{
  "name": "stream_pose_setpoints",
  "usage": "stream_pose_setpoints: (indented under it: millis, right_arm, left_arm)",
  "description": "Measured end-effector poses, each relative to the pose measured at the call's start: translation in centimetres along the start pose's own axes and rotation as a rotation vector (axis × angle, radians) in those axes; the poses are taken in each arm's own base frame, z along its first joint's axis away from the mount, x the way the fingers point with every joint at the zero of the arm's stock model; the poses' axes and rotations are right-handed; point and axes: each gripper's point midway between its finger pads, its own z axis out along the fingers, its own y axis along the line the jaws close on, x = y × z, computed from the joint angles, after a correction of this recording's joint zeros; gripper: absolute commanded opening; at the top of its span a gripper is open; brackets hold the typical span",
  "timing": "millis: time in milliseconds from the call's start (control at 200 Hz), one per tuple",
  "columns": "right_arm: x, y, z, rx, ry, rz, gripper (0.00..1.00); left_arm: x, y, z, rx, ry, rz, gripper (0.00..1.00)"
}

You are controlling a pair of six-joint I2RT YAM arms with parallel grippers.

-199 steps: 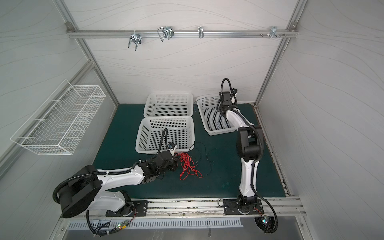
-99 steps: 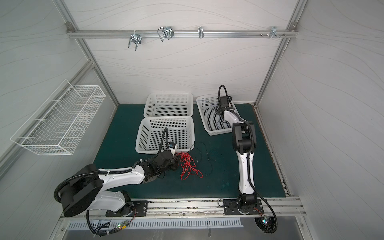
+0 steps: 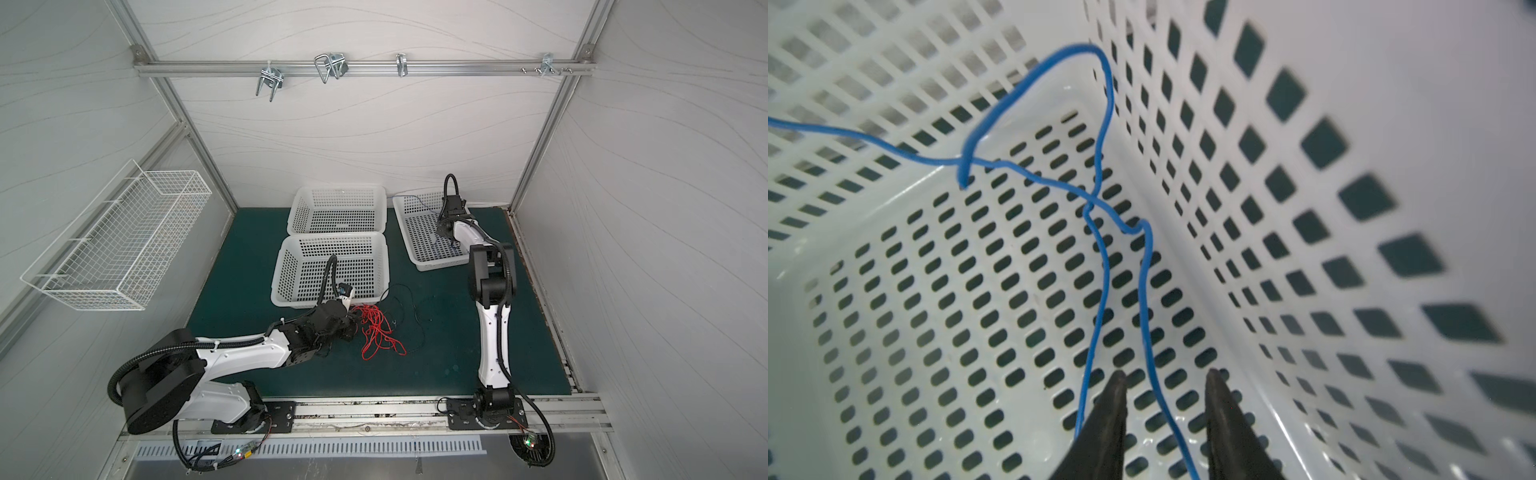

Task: Untangle the cables
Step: 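Open the right gripper to drop the blue wire into the basket, then move the right gripper back down to the wire bundle near the left gripper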

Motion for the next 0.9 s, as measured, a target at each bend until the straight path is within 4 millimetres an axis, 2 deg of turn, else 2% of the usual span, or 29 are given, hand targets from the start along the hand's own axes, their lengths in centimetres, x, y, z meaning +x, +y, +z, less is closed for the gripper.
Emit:
stream_pose_setpoints:
  millis: [95,205,390,495,560,640,900]
  right_arm:
    - [-0.2,0.2,-1.2,-0.025,-0.002,-0.012,0.41]
    - [-1.4,0.5,-4.2,-0.058,-0.038,-0.032,0.49]
    - [-4.1,2.1,-11.9,-0.136,-0.154,-0.090,0.53]
    - [-3.9,3.8,-16.3,-0.207,-0.200,-0.136,0.53]
    - [-2.6,4.8,-18.5,-0.262,-0.205,-0.167,0.53]
    - [0.0,5.7,-20.7,-0.329,-0.190,-0.200,0.53]
    - [11.0,6.8,-26.8,-0.483,-0.120,-0.323,0.53]
  left_arm:
    - [-0.2,-0.1,0.0,0.003,-0.002,0.000,0.00]
    - [-0.2,-0.1,0.0,0.002,-0.001,0.000,0.00]
    - [0.0,0.1,-0.2,-0.003,0.009,0.003,0.00]
    - [-0.1,0.1,-0.4,-0.002,0.006,0.001,0.00]
    - [-0.4,0.0,-0.6,0.002,-0.002,-0.001,0.00]
    - [-0.7,-0.1,-0.9,0.007,-0.014,-0.005,0.00]
    - [-1.3,-0.2,-1.5,0.020,-0.031,-0.005,0.00]
